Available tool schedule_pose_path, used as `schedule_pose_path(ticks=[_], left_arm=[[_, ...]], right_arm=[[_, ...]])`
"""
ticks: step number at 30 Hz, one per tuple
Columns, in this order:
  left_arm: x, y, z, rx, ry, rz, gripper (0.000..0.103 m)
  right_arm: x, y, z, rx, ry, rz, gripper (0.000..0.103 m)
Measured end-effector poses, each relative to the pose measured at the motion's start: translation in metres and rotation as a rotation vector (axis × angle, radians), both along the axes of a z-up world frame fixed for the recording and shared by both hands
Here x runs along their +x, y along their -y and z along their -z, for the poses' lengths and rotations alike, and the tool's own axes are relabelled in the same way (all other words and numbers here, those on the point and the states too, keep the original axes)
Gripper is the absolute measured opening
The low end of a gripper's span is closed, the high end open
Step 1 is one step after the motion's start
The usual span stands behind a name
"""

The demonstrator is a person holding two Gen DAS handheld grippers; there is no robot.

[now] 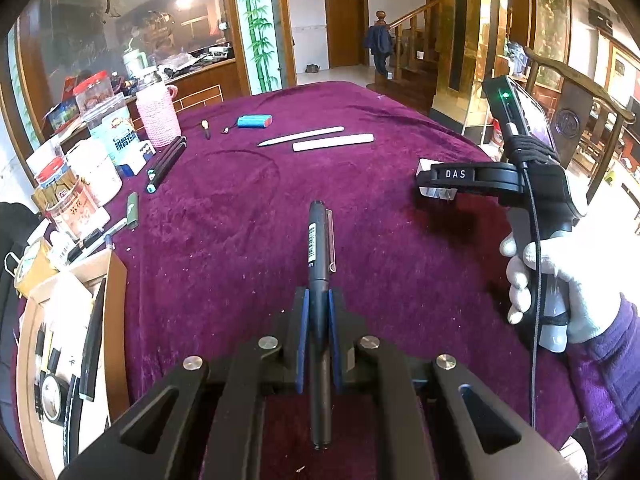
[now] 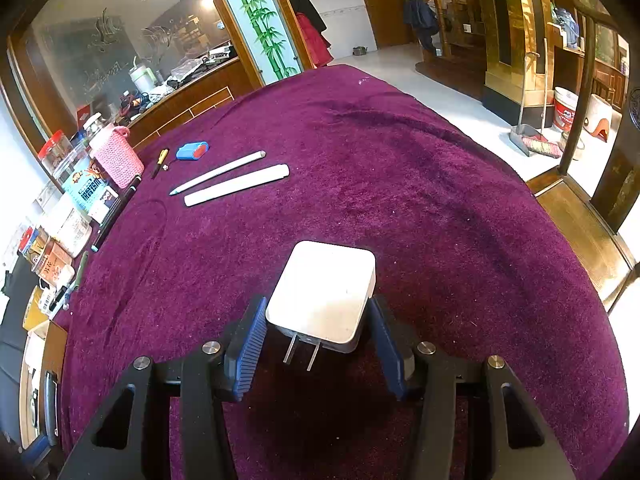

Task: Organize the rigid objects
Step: 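Lift the black pen with the left gripper while the right lifts the white adapter, then carry the black pen and white adapter toward the cardboard box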

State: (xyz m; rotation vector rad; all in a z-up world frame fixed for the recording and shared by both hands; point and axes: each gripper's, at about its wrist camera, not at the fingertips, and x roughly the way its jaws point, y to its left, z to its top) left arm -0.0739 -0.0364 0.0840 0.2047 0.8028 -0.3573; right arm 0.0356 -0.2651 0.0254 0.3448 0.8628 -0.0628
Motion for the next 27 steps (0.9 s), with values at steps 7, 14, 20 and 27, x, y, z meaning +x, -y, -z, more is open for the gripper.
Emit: schedule_pose_path(ticks=[7,14,20,27], left_arm=[[-0.009,-0.012,0.000,-0.023,-0.001,-0.008,0.009],[-0.025,-0.033,-0.009,-0.056,0.015,-0.026,0.009],[-0.037,-0.051,-0.016,-0.085,0.026,-0.043,0.009],[-0.047,-0.060,-0.021,-0.120,0.038,-0.039,0.009]], right_arm=[[0.000,0.000,0.000,-0.005,-0.001,0.001,0.055],[0.007,-0.008,-0.002,-0.064,-0.017,-0.002,0.055],[0.009,-0.015,-0.006,-0.125,-0.051,-0.020,0.054],[-0.019,-0.021,-0.030,-0.110,-0.013,-0.040,0.052]])
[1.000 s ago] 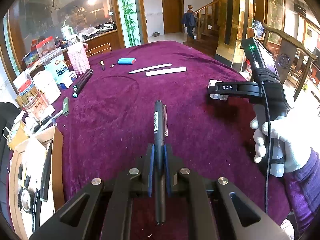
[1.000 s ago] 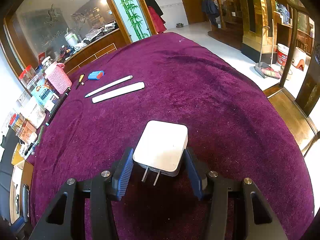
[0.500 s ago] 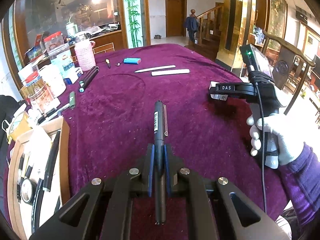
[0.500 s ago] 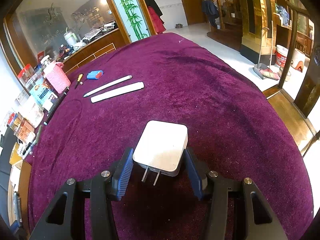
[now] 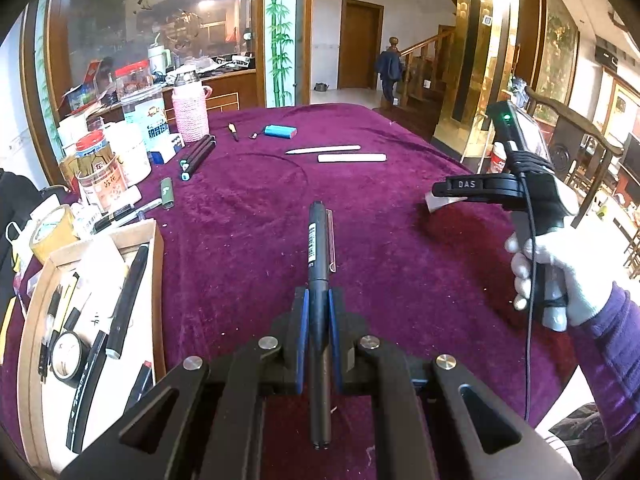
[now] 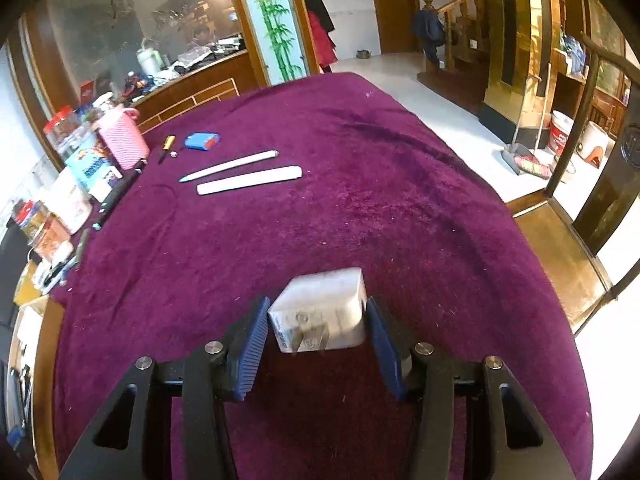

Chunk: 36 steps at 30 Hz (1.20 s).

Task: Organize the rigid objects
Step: 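Carry the black pen and white adapter toward the cardboard box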

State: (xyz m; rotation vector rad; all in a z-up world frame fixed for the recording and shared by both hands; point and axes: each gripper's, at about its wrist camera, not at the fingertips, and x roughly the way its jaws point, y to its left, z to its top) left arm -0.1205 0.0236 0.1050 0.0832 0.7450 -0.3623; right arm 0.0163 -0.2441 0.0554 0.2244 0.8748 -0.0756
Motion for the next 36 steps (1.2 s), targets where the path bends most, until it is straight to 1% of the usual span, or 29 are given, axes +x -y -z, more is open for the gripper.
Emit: schedule_pose_path(ticks=[5,14,20,24,29,36], left_arm=[[-0.009,-0.003,0.000,-0.017,0.002,0.015,0.009],[-0.025,-0.010,0.002,-0.062,-0.025,0.046,0.009],[-0.037,-0.018,0.004,-0.090,-0.047,0.062,0.009],[-0.045,-0.026,0.004,-0.097,-0.047,0.063,0.009],[-0.053,-0.042,0.001,-0.127,-0.052,0.057,0.009],[-0.064,-0.070,-0.005,-0.151,-0.041,0.025,0.009]], right_arm=[[-0.027,-0.016,-0.010,-0.012,0.020,-0.052,0.052],[-0.060,-0.041,-0.006,0.009,0.026,-0.111,0.052],[-0.072,-0.062,-0.004,0.022,0.025,-0.153,0.052],[-0.078,-0.079,-0.007,0.025,0.033,-0.192,0.052],[-0.085,-0.102,-0.014,0.029,0.047,-0.243,0.052],[-0.094,-0.133,-0.026,0.034,0.063,-0.318,0.052]])
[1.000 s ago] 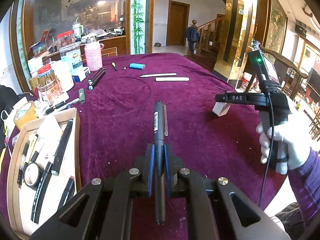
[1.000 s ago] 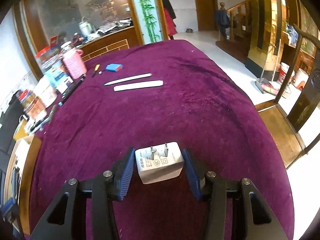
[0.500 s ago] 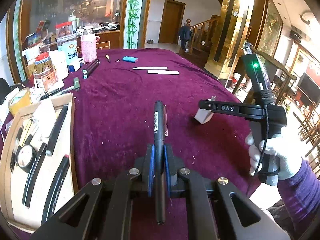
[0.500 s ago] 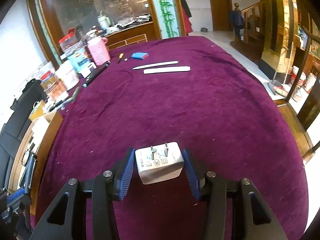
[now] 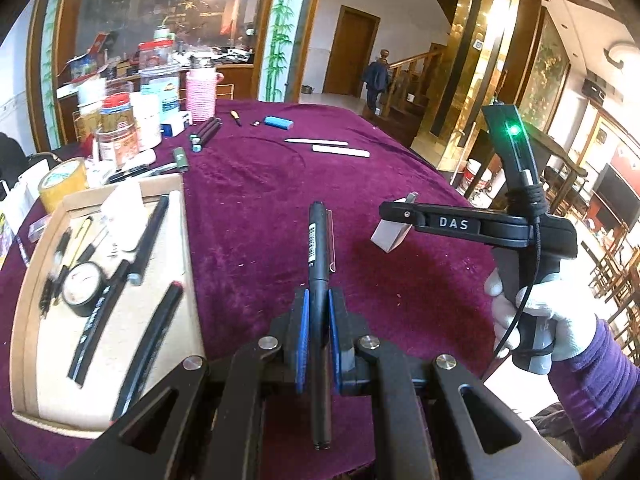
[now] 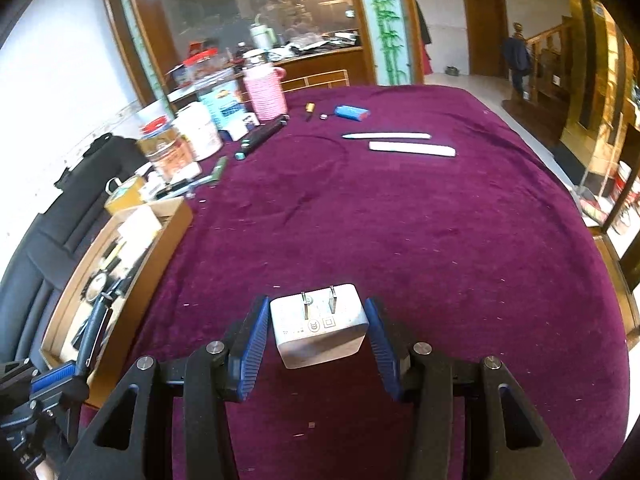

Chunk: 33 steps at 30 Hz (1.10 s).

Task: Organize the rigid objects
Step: 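Carry the black pen and white adapter toward the cardboard box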

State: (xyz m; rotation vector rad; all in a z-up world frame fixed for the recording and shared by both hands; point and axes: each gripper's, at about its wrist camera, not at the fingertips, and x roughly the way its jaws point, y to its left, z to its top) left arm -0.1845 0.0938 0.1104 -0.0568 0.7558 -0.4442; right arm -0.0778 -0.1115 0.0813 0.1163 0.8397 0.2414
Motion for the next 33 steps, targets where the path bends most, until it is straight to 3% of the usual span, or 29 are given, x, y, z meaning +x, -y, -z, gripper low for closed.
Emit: schedule_pose_path(ticks=[22,33], left_arm=[[-0.027,-0.163,0.011,-0.069,-0.032,-0.354,0.009],[-0.003,-0.189,0.028,0.007,-0.063,-0.441,0.009]], right_arm=[[-0.020,-0.127,-0.029,-0.003,0.039,-0.290,0.053],[-0.033,-0.189,-0.018,0.006,0.002,-0.444,0.053]])
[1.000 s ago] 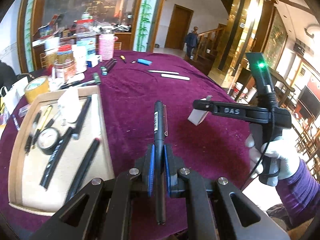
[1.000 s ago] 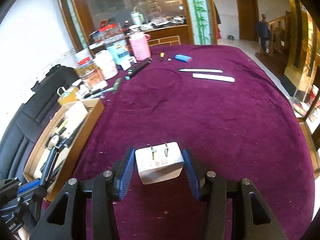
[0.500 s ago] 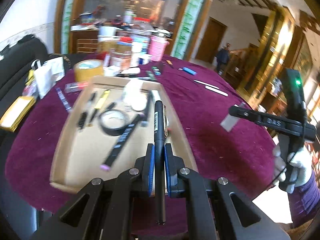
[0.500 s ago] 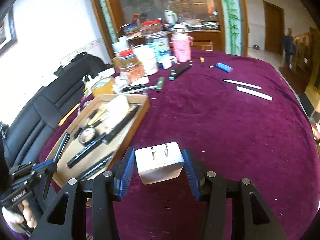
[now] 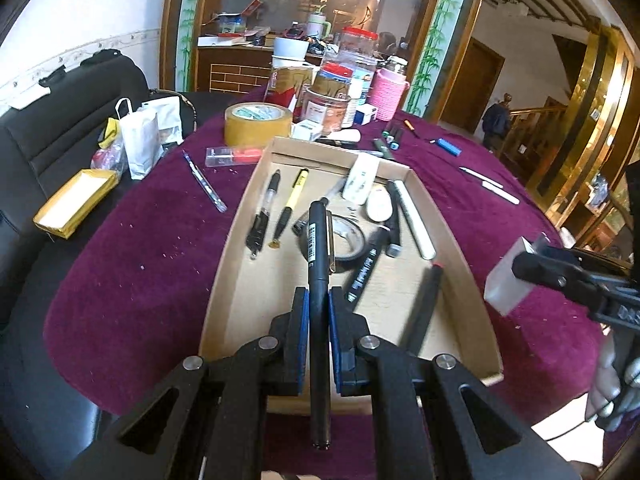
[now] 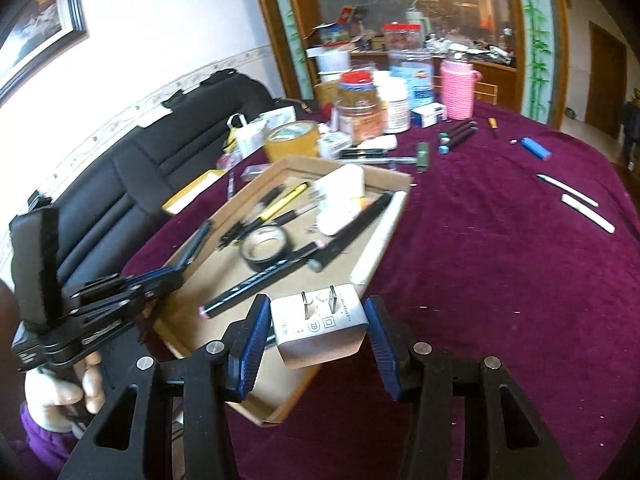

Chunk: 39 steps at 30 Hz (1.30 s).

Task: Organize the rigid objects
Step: 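Carry the black pen and white adapter toward the cardboard box, then lower the pen and adapter into the box and open both grippers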

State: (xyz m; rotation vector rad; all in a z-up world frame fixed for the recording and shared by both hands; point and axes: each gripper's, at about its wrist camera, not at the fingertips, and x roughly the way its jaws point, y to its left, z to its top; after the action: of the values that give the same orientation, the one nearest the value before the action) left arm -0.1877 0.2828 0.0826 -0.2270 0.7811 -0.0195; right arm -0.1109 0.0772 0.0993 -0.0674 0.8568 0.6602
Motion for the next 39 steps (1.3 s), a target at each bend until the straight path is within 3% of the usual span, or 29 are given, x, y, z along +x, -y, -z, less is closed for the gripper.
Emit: schedule_pose_path(ticks=[10,17,30,39], left_arm=[[0.031,-0.006,0.013,0.118,-0.041,-0.027,0.009],[0.045,-0.003,0.019,0.158,-0.063,-0.017,0.009],[0.064,0.000,0.037,0.151,-0.094,0.004,0.009],[0.056,0.003,0.042,0.060,-0.101,0.009,0.010]], right_arm=[[0.005,-0.033,0.009,0.009,-0.042,-0.059,0.053],[0.010,-0.043,0.020,0.008,-0.077,-0.066,0.053],[0.022,-0.052,0.029,0.004,-0.084,-0.062,0.053],[0.039,-0.059,0.035,0.037,-0.115,-0.037,0.053]])
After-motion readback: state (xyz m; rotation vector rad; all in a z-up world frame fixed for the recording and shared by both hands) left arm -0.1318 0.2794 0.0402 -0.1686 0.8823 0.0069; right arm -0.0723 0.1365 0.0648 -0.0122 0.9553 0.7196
